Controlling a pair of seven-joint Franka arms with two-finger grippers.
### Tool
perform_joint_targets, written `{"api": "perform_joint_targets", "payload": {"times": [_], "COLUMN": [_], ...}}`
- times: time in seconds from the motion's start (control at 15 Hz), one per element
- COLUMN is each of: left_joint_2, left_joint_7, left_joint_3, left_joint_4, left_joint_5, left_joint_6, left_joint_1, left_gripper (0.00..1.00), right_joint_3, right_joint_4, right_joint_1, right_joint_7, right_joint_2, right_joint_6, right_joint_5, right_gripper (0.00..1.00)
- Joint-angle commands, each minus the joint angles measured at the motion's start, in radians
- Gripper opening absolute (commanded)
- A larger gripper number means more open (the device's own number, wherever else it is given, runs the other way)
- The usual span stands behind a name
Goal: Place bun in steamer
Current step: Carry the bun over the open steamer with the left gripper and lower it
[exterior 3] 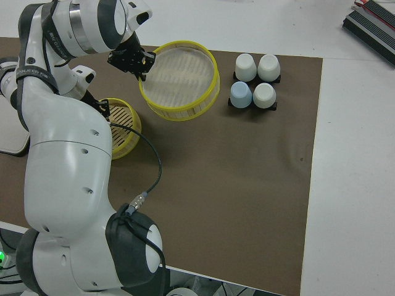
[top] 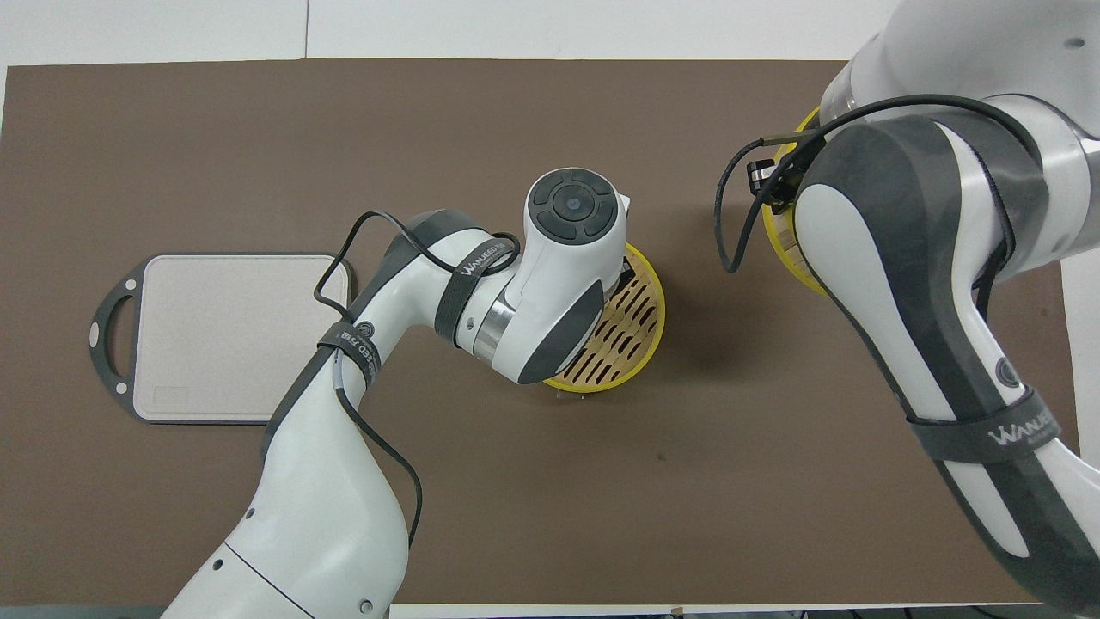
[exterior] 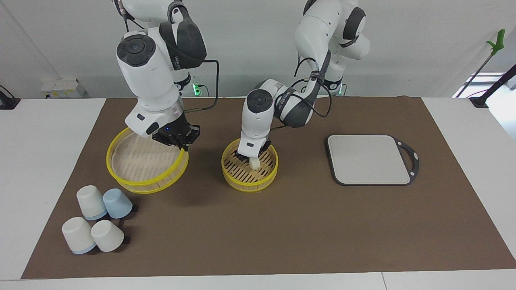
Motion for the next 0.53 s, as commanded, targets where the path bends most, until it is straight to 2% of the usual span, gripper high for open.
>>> {"api": "perform_joint_targets", "payload": {"times": [0.0, 0.27, 0.33, 0.4, 0.47], "left_joint_2": [-0.006, -0.024, -0.024, -0.024, -0.023], "left_joint_7": [-0.008, -0.007, -0.007, -0.007, -0.008], "left_joint_3": [0.015, 0.016, 0.018, 0.019, 0.022], "left_joint_4": [-0.047, -0.102, -0.096, -0.081, -0.066], "left_joint_5": [0.019, 0.022, 0.020, 0.017, 0.016], "left_joint_6": [0.036, 0.051, 0.045, 0.033, 0.020], "left_joint_1": [-0.029, -0.036, -0.036, -0.034, -0.034], "left_gripper": [0.45, 0.46, 0.50, 0.64, 0.88], "right_joint_3": [0.006, 0.006, 0.006, 0.006, 0.007], "right_joint_4": [-0.040, -0.040, -0.040, -0.040, -0.040], "right_joint_1": [-0.017, -0.019, -0.020, -0.023, -0.025], "right_joint_7": [-0.039, -0.059, -0.060, -0.060, -0.059], "right_joint_2": [-0.036, -0.036, -0.036, -0.036, -0.036], "right_joint_6": [0.014, 0.014, 0.015, 0.023, 0.025], "right_joint_5": [0.011, 0.011, 0.011, 0.011, 0.011], "right_gripper": [0.00, 0.00, 0.00, 0.00, 0.00]}}
